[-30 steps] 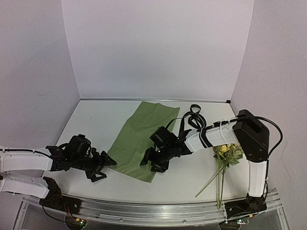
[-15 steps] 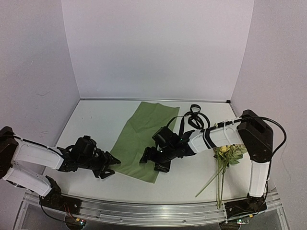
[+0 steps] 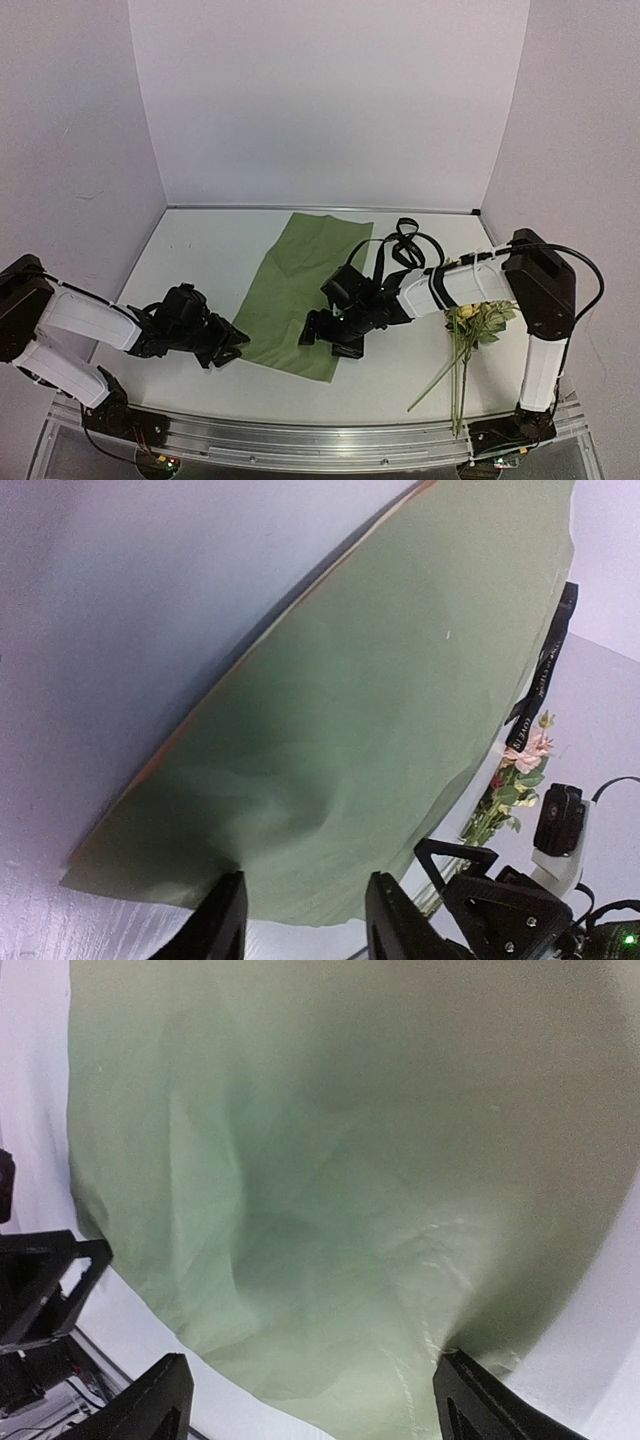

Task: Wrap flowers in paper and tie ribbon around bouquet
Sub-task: Move the folded wrapping paper to the center of the board.

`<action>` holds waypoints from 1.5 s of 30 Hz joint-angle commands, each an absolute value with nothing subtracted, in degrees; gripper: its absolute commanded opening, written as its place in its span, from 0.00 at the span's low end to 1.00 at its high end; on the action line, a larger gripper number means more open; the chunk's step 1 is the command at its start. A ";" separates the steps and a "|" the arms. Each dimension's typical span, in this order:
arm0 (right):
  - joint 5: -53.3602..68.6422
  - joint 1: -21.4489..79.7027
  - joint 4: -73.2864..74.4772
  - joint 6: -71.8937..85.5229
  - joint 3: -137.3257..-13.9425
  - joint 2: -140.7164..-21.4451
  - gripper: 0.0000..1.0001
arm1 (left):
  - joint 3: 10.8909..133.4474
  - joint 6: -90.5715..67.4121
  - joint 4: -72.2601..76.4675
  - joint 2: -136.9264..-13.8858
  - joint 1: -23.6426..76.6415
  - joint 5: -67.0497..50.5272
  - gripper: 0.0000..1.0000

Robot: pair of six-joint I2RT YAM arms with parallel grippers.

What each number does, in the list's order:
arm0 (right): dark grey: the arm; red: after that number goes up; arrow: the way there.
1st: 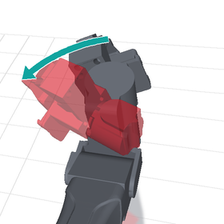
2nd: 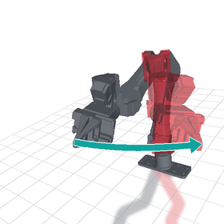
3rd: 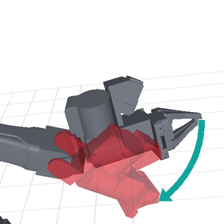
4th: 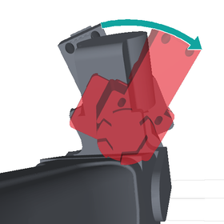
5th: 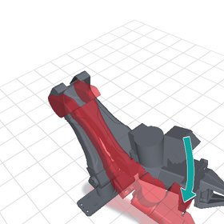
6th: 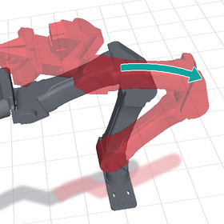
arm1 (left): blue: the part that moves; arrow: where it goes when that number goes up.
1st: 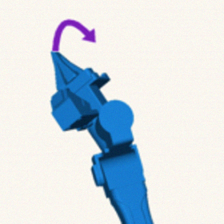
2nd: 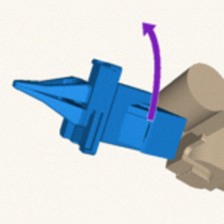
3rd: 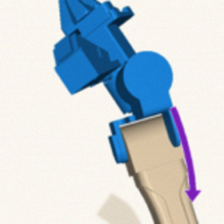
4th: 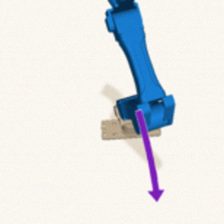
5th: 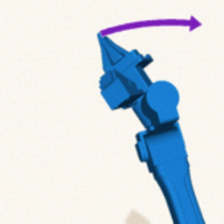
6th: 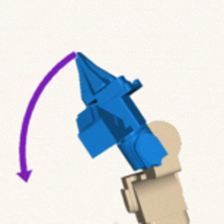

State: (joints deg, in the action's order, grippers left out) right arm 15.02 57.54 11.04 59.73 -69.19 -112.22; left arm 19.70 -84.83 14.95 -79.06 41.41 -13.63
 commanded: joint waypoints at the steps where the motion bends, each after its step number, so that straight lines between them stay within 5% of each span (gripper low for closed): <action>1: 9.80 57.41 21.00 52.20 -67.65 -106.33 0.90 | 23.87 -77.99 7.77 -74.14 41.01 -10.38 0.49; 12: 11.86 56.08 17.17 56.89 -65.49 -108.71 0.95 | 28.46 -61.65 -3.59 -75.68 34.20 -13.57 0.73; 21: 14.83 55.92 3.93 66.39 -64.31 -113.50 0.94 | 22.67 -74.80 -1.54 -69.16 33.75 -18.38 0.84; 29: 16.63 57.03 0.44 69.73 -68.83 -117.11 0.94 | 19.57 -85.02 -0.63 -61.86 34.17 -18.42 0.86; 45: 15.96 57.23 3.49 64.25 -66.21 -111.02 0.98 | 19.31 -91.60 16.34 -74.11 41.54 -14.32 0.82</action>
